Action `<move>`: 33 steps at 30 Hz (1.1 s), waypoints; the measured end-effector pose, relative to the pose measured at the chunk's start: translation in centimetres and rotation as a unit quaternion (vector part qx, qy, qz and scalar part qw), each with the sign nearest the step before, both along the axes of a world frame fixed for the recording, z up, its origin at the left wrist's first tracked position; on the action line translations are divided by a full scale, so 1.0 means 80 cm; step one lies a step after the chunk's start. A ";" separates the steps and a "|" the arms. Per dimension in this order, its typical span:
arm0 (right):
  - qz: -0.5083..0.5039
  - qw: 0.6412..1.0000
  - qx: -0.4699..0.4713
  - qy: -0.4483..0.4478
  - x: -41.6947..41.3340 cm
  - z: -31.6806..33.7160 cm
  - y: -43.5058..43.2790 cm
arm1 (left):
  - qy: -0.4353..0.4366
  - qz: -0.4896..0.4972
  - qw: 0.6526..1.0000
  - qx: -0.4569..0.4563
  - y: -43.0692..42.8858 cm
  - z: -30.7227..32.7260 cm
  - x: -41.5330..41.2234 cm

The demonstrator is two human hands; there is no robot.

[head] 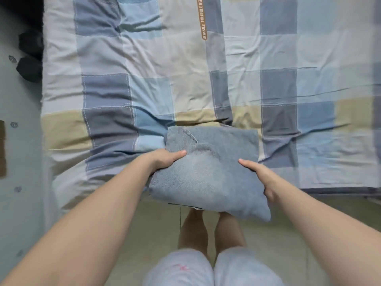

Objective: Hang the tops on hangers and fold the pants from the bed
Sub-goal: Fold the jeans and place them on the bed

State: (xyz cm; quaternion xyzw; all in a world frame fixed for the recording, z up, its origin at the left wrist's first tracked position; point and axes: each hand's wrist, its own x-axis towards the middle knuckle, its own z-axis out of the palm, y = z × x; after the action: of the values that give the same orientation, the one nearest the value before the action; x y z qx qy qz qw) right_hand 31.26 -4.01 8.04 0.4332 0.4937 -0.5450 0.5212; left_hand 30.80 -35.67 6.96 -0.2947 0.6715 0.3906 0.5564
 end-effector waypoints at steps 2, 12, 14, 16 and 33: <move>-0.038 0.999 0.007 -0.007 0.033 0.029 0.010 | 0.002 -0.043 0.999 -0.015 0.014 0.026 0.016; -0.172 0.983 0.065 -0.001 0.160 0.181 0.100 | -0.027 -0.039 0.999 -0.001 0.124 0.131 0.111; -0.214 0.972 0.086 0.050 0.180 0.210 0.121 | 0.018 -0.012 1.000 0.009 0.154 0.150 0.113; -0.256 0.953 0.121 0.107 0.203 0.237 0.141 | 0.074 -0.011 0.997 0.025 0.187 0.171 0.110; -0.413 0.766 0.263 0.416 0.544 0.446 0.405 | 0.369 -0.163 0.893 0.200 0.560 0.378 0.269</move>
State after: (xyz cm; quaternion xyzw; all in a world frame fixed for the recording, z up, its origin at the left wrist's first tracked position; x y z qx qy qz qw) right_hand 74.78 28.42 43.70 0.4462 0.5591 -0.6836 -0.1450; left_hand 52.29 9.16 37.24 0.1015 0.7751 0.5012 0.3711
